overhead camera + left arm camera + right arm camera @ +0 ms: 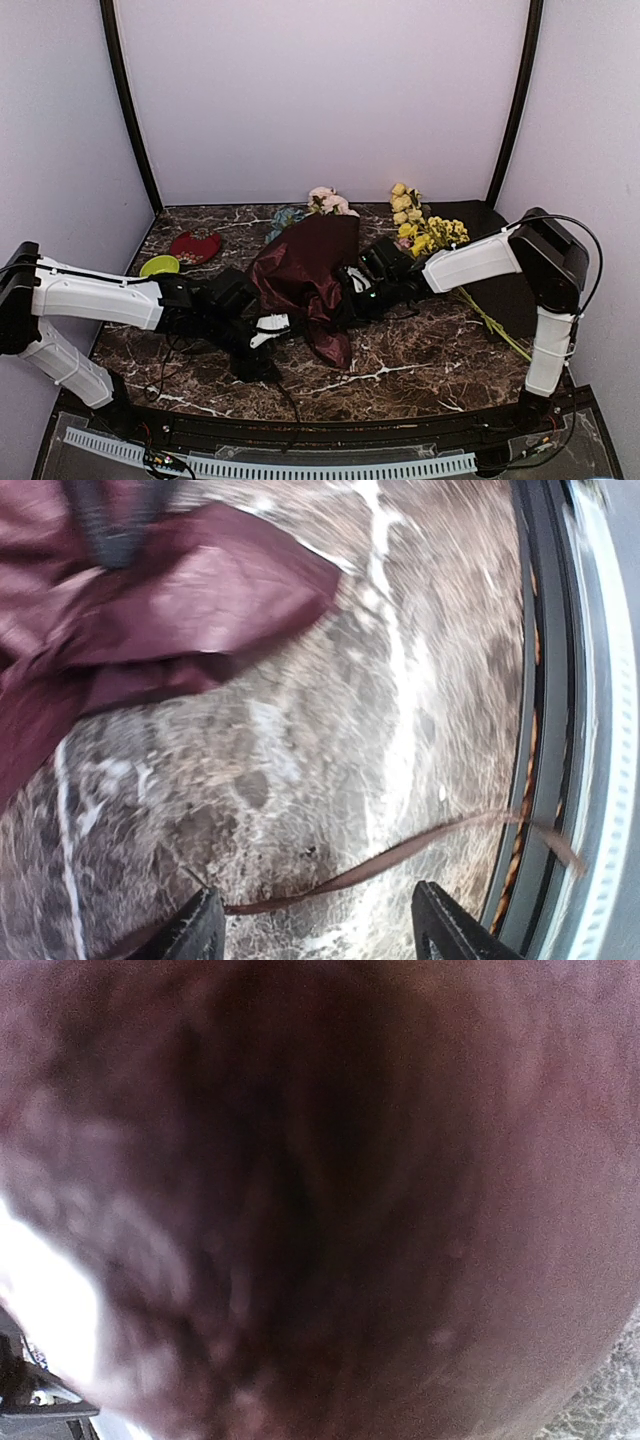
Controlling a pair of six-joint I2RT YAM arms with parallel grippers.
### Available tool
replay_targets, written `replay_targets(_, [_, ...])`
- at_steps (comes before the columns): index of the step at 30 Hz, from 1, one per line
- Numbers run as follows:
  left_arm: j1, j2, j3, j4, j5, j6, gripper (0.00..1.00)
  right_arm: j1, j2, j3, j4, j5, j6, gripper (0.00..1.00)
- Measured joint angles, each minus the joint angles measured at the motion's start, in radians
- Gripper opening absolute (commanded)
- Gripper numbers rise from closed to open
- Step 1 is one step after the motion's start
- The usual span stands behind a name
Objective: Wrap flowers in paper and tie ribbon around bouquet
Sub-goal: Pick up the center of the board from the right side of the ribbon, then pick up the folded bouquet from the center of the board.
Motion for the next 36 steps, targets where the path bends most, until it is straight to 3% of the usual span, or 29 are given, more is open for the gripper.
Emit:
replay_targets(6, [-0.026, 0.095, 0.098, -0.159, -0.016, 0.271, 0.66, 0.0, -0.001, 0.0, -0.004, 0.0, -0.003, 0.0])
replay_targets(11, [-0.062, 0.204, 0.105, -0.158, -0.078, 0.376, 0.61, 0.0, -0.003, 0.0, -0.008, 0.002, -0.003, 0.0])
replay_targets(13, [-0.068, 0.235, 0.121, -0.14, -0.102, 0.396, 0.49, 0.0, -0.006, 0.0, -0.016, 0.002, -0.003, 0.0])
replay_targets(16, [-0.071, 0.259, 0.14, -0.119, -0.106, 0.403, 0.06, 0.0, -0.007, 0.001, -0.022, 0.003, -0.006, 0.0])
replay_targets(17, [-0.073, 0.265, 0.143, -0.102, -0.113, 0.406, 0.0, 0.0, -0.008, 0.001, -0.025, 0.003, -0.008, 0.0])
replay_targets(23, [-0.065, 0.303, 0.151, 0.058, -0.309, 0.415, 0.0, 0.0, -0.01, 0.005, -0.036, 0.003, -0.01, 0.0])
replay_targets(30, [0.047, 0.309, 0.145, 0.179, -0.449, 0.359, 0.0, 0.0, -0.01, 0.031, -0.076, 0.002, -0.01, 0.0])
replay_targets(36, [0.15, 0.07, 0.128, 0.261, -0.486, 0.271, 0.0, 0.0, -0.01, 0.04, -0.094, 0.0, -0.01, 0.0])
